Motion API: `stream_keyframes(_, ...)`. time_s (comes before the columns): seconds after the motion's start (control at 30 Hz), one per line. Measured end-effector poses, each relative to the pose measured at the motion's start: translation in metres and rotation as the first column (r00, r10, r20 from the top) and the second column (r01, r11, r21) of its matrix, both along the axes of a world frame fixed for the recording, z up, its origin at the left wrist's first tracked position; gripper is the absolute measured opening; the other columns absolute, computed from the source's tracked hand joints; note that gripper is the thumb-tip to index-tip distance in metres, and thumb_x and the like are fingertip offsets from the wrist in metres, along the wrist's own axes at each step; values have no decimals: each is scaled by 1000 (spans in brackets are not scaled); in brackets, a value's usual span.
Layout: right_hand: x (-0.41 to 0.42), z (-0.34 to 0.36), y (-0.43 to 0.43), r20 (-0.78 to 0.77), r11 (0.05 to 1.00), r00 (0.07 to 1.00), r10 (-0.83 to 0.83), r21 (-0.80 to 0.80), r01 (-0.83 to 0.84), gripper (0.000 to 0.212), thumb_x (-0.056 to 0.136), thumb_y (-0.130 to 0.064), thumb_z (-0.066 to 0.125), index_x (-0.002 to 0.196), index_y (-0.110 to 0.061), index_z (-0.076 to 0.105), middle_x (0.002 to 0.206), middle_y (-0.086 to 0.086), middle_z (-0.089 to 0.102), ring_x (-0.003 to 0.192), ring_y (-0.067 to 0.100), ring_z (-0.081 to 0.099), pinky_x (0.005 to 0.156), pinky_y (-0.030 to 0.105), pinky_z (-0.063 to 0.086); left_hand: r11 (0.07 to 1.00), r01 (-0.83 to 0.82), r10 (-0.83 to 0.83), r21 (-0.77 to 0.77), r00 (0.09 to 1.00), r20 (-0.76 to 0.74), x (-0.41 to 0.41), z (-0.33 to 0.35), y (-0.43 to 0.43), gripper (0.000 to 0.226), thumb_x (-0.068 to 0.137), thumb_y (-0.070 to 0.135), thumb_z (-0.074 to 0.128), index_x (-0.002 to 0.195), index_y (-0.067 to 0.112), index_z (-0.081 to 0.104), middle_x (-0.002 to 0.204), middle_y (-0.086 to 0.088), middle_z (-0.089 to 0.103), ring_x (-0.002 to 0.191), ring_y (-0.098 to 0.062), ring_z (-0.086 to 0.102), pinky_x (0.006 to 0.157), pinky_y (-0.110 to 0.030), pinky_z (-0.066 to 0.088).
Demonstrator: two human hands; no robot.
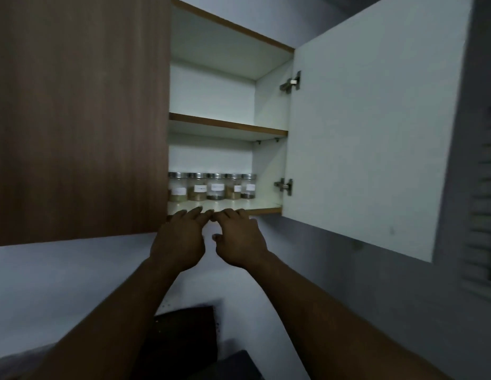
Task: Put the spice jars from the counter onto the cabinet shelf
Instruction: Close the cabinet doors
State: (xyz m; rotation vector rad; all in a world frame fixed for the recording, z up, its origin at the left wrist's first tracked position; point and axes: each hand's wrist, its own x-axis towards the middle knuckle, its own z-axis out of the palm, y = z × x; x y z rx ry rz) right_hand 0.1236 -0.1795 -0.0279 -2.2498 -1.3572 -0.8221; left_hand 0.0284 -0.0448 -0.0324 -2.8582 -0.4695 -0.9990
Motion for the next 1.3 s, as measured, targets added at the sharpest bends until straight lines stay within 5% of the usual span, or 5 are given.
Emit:
stream_keyframes(0.4, 19, -17, -226, -15, 900, 907, -421, 115, 419, 24, 96, -26, 55, 118, -24, 66, 123, -5, 65, 114, 22, 52, 90, 41, 45, 885, 465, -465, 11, 885, 20, 71, -5, -205, 54, 97, 18, 51, 147, 37, 44, 152, 8, 48, 136, -23, 45, 103, -44, 47)
stream_keyframes(0.7, 66, -7, -324, -327, 509, 706, -629, 513, 691, 57, 88, -30, 74, 136, -15, 47, 136, 10, 52, 124, 31, 50, 97, 44, 47, 824, 551, -549, 132, 834, -49, 133, 28, -314, 77, 91, 9, 58, 158, 32, 27, 162, -2, 35, 141, -29, 39, 107, -49, 44)
stream_keyframes(0.93, 90, -30, -345, -512, 708, 832, -213, 506, 493, 75, 91, -25, 72, 154, -28, 32, 147, 0, 55, 127, 24, 57, 105, 46, 51, 797, 558, -556, 232, 827, -80, 163, 42, -351, 93, 87, 20, 73, 159, 41, 18, 169, -6, 16, 142, -36, 38, 102, -47, 48)
stream_keyframes(1.13, 81, -25, -346, -445, 627, 878, -174, 638, 447, 25, 88, -37, 70, 112, -31, 63, 97, -15, 72, 83, 6, 70, 77, 37, 60, 782, 611, -622, 121, 773, 122, 154, 48, -348, 56, 103, 44, 46, 156, 44, 29, 170, -5, 8, 147, -34, 32, 106, -48, 46)
stream_keyframes(1.3, 51, -17, -314, -296, 678, 953, 68, 714, 173, 23, 79, -42, 66, 85, -20, 66, 76, -4, 69, 71, 17, 67, 66, 45, 60, 786, 603, -601, 135, 696, 393, 122, 42, -308, 52, 98, 57, 47, 148, 42, 42, 165, -3, 18, 138, -26, 40, 90, -40, 56)
